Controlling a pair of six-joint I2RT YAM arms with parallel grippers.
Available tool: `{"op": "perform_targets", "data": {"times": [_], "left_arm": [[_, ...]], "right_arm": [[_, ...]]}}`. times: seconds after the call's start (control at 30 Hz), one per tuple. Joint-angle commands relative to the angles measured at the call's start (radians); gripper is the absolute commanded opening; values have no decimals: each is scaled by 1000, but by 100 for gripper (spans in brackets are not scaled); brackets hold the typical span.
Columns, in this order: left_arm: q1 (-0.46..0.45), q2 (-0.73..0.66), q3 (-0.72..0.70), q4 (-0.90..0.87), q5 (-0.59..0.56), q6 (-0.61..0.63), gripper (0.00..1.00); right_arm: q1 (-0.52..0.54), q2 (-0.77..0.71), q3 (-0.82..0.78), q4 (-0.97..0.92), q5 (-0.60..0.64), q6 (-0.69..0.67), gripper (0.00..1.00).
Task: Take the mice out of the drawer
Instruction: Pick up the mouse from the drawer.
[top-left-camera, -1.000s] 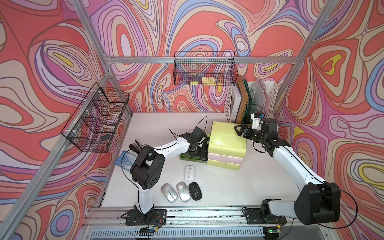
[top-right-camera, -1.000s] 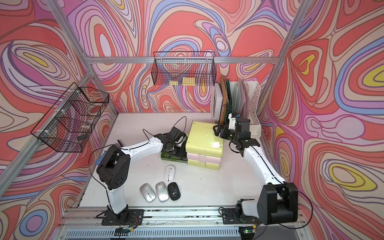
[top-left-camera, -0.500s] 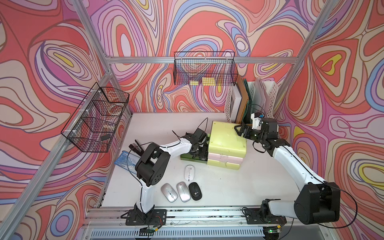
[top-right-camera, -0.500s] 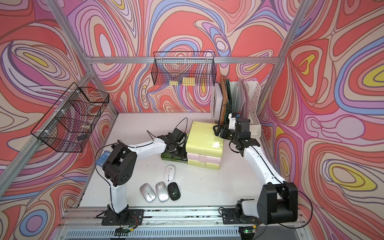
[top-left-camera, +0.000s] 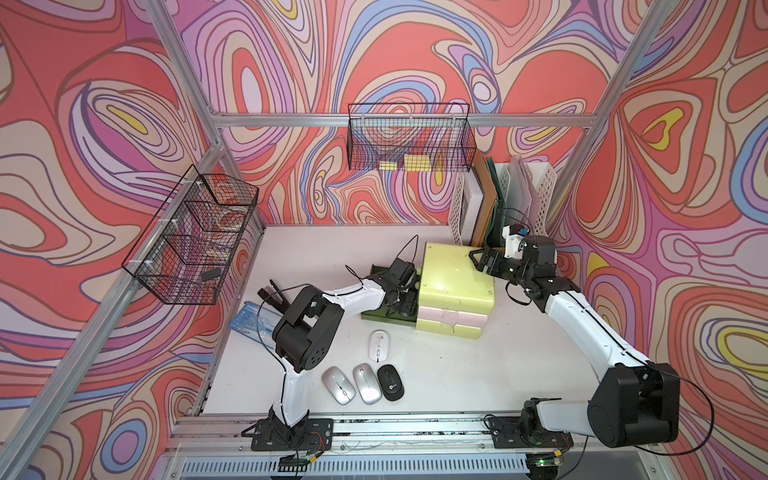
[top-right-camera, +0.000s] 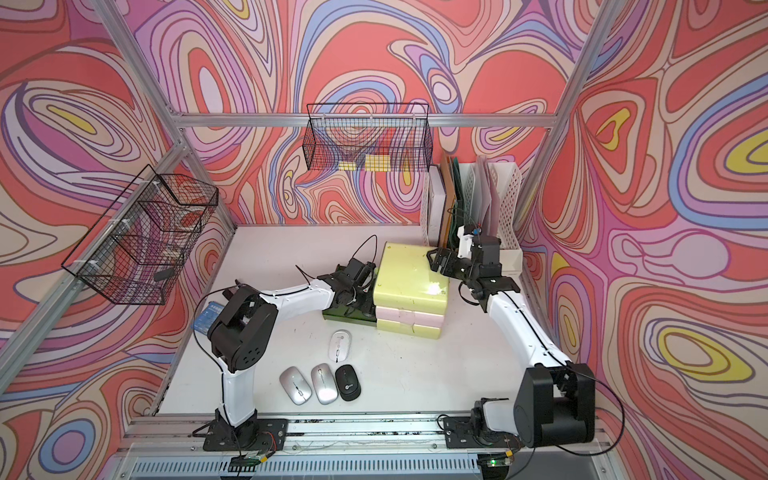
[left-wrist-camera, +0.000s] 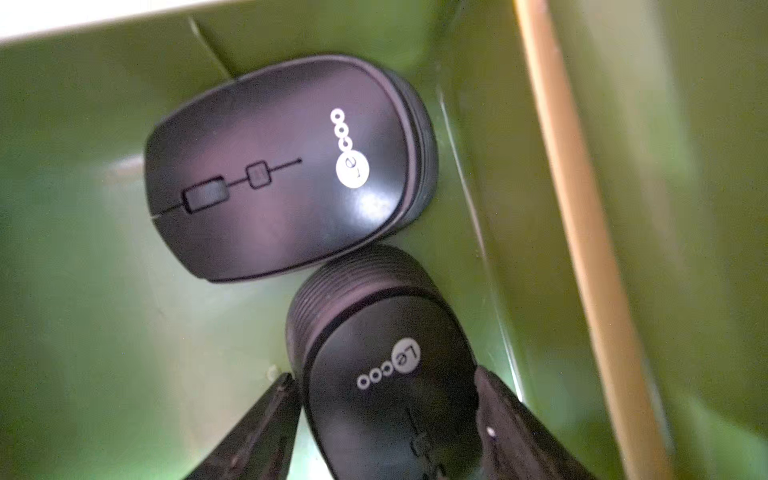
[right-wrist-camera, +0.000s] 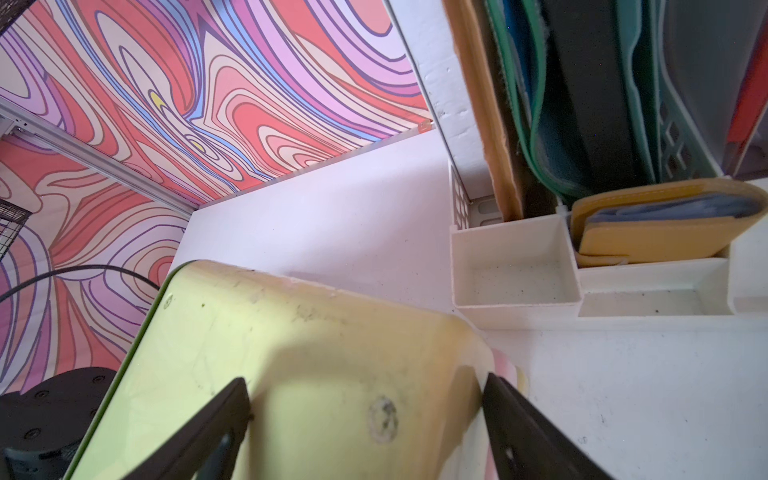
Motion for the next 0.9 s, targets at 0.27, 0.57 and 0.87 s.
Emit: {"op": "perform_targets", "data": {"times": [0.27,0.57,0.87], "left_arm": [[-51,103,5,110,-21,60,70],[-51,70,4,60,-56,65,48],[-51,8,23,-80,-87,95,58]], "right_arm": [[13,73,-75,-239,34,-43,91],[12,73,-76,-238,35,-43,91],[12,73,-79,-230,29,-42,91]]}}
